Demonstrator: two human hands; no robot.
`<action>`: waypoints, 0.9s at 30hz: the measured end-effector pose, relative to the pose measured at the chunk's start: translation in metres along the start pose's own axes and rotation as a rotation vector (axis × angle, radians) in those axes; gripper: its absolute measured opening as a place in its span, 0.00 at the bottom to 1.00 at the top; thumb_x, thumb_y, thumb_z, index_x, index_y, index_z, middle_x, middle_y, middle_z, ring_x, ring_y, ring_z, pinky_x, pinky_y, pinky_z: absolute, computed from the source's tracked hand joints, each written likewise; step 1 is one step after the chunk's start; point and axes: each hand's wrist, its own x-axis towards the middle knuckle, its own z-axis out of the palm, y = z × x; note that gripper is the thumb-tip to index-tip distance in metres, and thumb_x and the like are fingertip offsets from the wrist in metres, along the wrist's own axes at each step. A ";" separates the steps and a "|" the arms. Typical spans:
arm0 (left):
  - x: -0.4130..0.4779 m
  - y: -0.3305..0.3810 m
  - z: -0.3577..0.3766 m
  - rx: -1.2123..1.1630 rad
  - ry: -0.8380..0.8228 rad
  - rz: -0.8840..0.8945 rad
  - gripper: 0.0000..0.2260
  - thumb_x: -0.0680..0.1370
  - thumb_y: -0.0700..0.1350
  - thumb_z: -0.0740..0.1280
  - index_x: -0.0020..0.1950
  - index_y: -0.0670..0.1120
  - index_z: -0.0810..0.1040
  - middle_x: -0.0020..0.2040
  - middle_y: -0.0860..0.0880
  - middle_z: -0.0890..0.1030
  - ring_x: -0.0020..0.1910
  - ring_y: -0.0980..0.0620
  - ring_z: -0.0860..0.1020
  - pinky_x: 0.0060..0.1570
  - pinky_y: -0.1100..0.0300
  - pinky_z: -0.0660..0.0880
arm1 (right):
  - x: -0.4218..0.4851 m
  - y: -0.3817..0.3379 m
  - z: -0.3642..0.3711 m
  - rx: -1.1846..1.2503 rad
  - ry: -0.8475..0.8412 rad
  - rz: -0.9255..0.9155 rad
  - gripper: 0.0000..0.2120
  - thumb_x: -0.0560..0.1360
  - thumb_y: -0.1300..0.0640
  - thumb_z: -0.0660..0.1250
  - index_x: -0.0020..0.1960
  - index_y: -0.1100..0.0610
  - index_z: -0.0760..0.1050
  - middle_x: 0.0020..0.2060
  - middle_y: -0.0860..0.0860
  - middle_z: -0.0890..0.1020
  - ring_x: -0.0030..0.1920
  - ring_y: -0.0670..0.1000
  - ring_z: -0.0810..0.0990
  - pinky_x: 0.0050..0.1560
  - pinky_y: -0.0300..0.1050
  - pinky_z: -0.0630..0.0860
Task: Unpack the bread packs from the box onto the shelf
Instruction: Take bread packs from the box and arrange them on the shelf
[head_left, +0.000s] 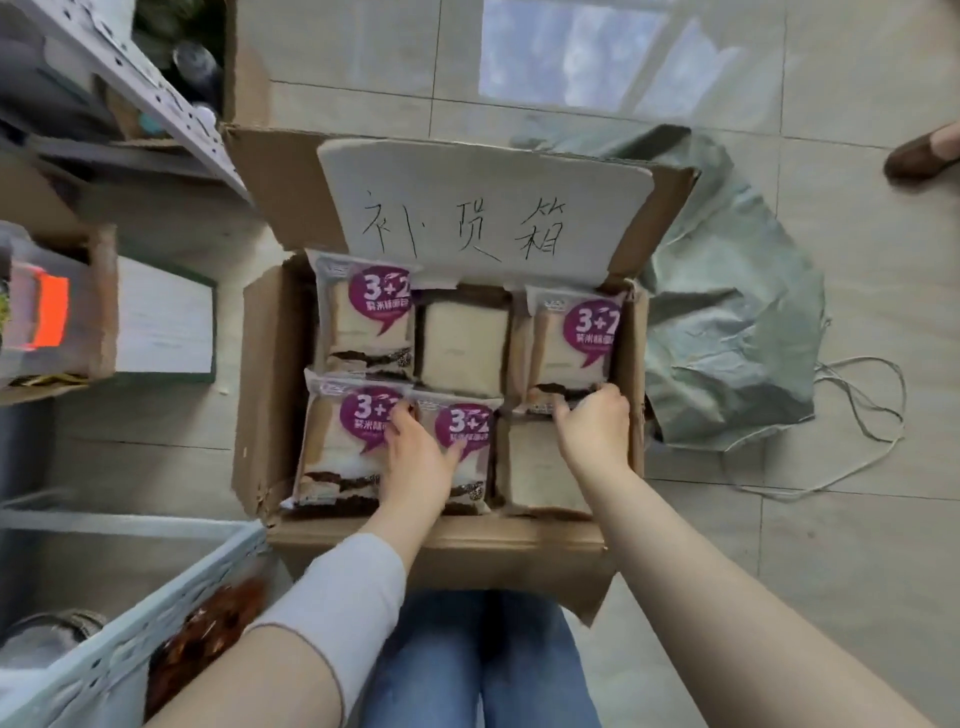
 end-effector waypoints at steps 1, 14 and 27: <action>0.002 -0.002 0.006 -0.036 0.036 0.009 0.35 0.73 0.45 0.70 0.73 0.41 0.53 0.71 0.39 0.64 0.70 0.40 0.65 0.65 0.47 0.64 | 0.004 -0.001 0.006 0.042 0.028 0.022 0.23 0.74 0.56 0.67 0.65 0.65 0.65 0.63 0.62 0.72 0.64 0.60 0.70 0.63 0.50 0.67; 0.003 -0.019 0.001 -0.223 -0.004 0.110 0.19 0.69 0.46 0.75 0.55 0.49 0.71 0.56 0.48 0.76 0.56 0.51 0.73 0.55 0.58 0.69 | 0.023 0.010 0.010 0.130 -0.130 -0.003 0.32 0.65 0.44 0.74 0.64 0.59 0.72 0.59 0.54 0.79 0.62 0.58 0.73 0.63 0.49 0.70; -0.093 -0.032 -0.071 -0.618 0.284 0.200 0.16 0.68 0.48 0.75 0.47 0.61 0.70 0.46 0.64 0.75 0.48 0.61 0.75 0.40 0.67 0.74 | -0.035 0.046 -0.068 0.471 -0.209 -0.185 0.07 0.64 0.54 0.77 0.38 0.51 0.79 0.40 0.52 0.84 0.42 0.52 0.82 0.47 0.48 0.77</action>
